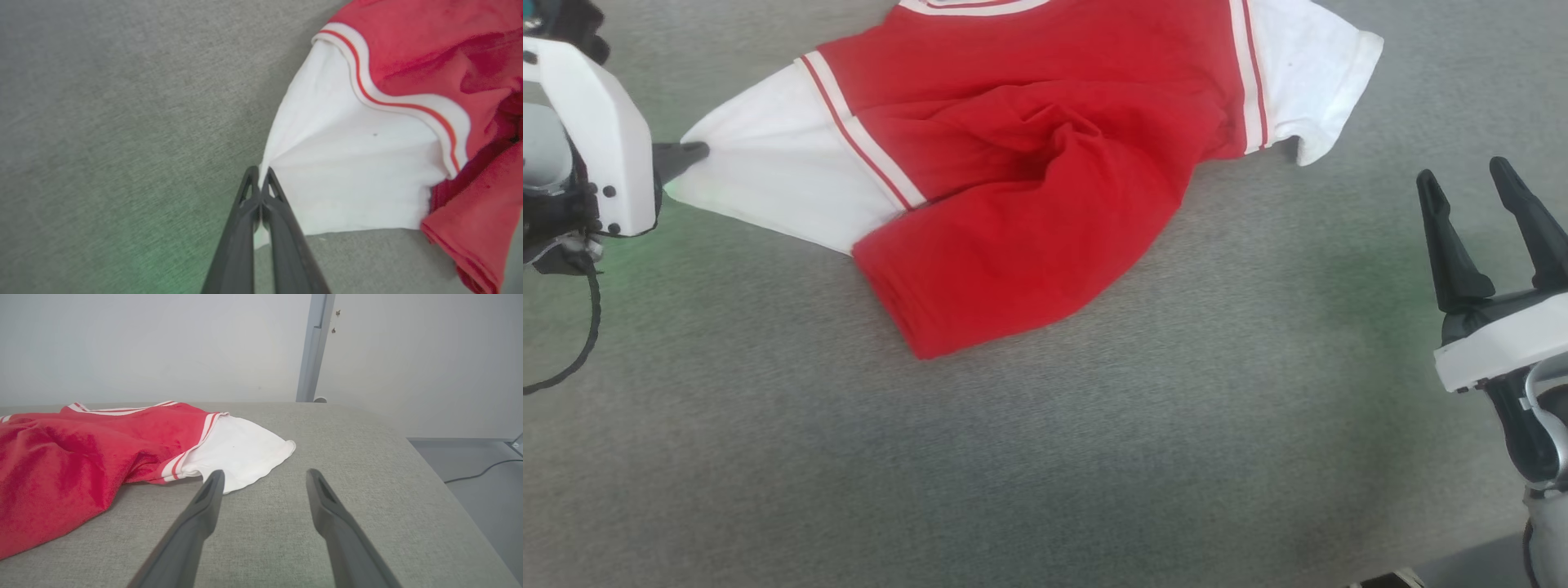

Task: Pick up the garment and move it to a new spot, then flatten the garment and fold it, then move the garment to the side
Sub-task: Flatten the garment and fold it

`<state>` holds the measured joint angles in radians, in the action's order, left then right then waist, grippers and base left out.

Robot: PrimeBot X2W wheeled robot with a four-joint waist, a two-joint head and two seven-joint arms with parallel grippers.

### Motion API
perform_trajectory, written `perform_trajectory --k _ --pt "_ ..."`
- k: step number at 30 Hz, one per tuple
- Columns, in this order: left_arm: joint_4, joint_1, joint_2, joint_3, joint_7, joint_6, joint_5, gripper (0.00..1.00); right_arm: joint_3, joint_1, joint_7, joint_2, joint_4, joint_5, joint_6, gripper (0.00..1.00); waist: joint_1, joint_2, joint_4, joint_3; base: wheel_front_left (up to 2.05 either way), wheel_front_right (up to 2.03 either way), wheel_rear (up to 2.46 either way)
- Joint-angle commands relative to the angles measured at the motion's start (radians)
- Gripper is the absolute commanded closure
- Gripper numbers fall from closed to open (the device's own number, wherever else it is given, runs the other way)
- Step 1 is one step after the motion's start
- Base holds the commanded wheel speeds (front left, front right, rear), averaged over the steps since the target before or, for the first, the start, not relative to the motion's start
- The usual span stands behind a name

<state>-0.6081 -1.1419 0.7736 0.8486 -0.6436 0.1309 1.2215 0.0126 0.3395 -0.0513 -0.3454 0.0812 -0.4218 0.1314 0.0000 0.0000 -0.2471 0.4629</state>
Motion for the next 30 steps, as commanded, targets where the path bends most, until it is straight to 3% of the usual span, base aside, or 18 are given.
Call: perform_trajectory --k 1,2,3,5,6,11,12,17,20,24,27,30 --pt "0.002 0.013 -0.003 0.001 0.020 -0.001 -0.016 1.00 0.004 0.002 0.008 -0.006 -0.004 0.003 -0.001 0.00 0.0000 0.0000 0.012 -0.001 0.00 0.00 0.00" --pt "0.009 0.015 -0.006 0.005 0.041 -0.001 -0.022 0.89 0.006 0.006 0.010 -0.008 -0.006 0.002 -0.001 0.00 0.0000 0.0000 0.019 -0.001 0.00 0.00 0.00" --pt "0.009 0.015 -0.006 0.005 0.041 -0.001 -0.022 0.89 0.006 0.006 0.010 -0.008 -0.006 0.002 -0.001 0.00 0.0000 0.0000 0.019 -0.001 0.00 0.00 0.00" --pt "0.020 0.022 -0.014 0.012 0.079 -0.001 -0.024 0.38 0.013 0.013 0.022 -0.017 -0.008 0.001 -0.001 0.00 0.0000 0.0000 0.034 -0.002 0.00 0.00 0.00" --pt "0.028 0.028 -0.016 0.013 0.104 -0.001 -0.023 0.00 0.018 0.018 0.030 -0.024 -0.010 0.002 -0.001 0.00 0.0000 0.0000 0.043 -0.002 0.00 0.00 0.00" --pt "0.062 0.074 -0.019 0.018 0.291 -0.001 -0.061 0.00 0.041 0.062 0.083 -0.075 -0.016 -0.004 -0.001 0.00 0.0000 0.0000 0.093 -0.007 0.00 0.00 0.00" --pt "0.075 0.108 -0.028 0.006 0.399 -0.001 -0.071 0.00 0.050 0.089 0.116 -0.109 -0.013 -0.008 -0.001 0.00 0.0000 0.0000 0.119 -0.007 0.00 0.00 0.00" --pt "0.116 0.219 -0.074 -0.028 0.701 -0.004 -0.103 0.00 0.074 0.186 0.231 -0.210 0.020 -0.045 -0.001 0.00 0.0000 0.0000 0.199 0.007 0.00 0.00 0.00" --pt "0.141 0.290 -0.114 -0.036 0.857 -0.033 -0.155 0.00 0.094 0.259 0.318 -0.283 0.063 -0.089 -0.001 0.00 0.0000 0.0000 0.250 0.022 0.00 0.00 0.00" --pt "0.203 0.369 -0.180 -0.087 0.909 -0.082 -0.255 0.00 0.141 0.355 0.447 -0.376 0.138 -0.165 -0.001 0.00 0.0000 0.0000 0.317 0.051 0.00 0.00 0.00" --pt "0.308 0.461 -0.245 -0.215 0.910 -0.122 -0.397 0.00 0.174 0.417 0.561 -0.445 0.187 -0.243 -0.001 0.00 0.0000 0.0000 0.364 0.078 0.00 0.00 0.00" --pt "0.399 0.557 -0.314 -0.334 0.910 -0.129 -0.509 0.00 0.227 0.465 0.666 -0.510 0.214 -0.295 -0.001 0.00 0.0000 0.0000 0.400 0.104 0.00 0.00 0.00"
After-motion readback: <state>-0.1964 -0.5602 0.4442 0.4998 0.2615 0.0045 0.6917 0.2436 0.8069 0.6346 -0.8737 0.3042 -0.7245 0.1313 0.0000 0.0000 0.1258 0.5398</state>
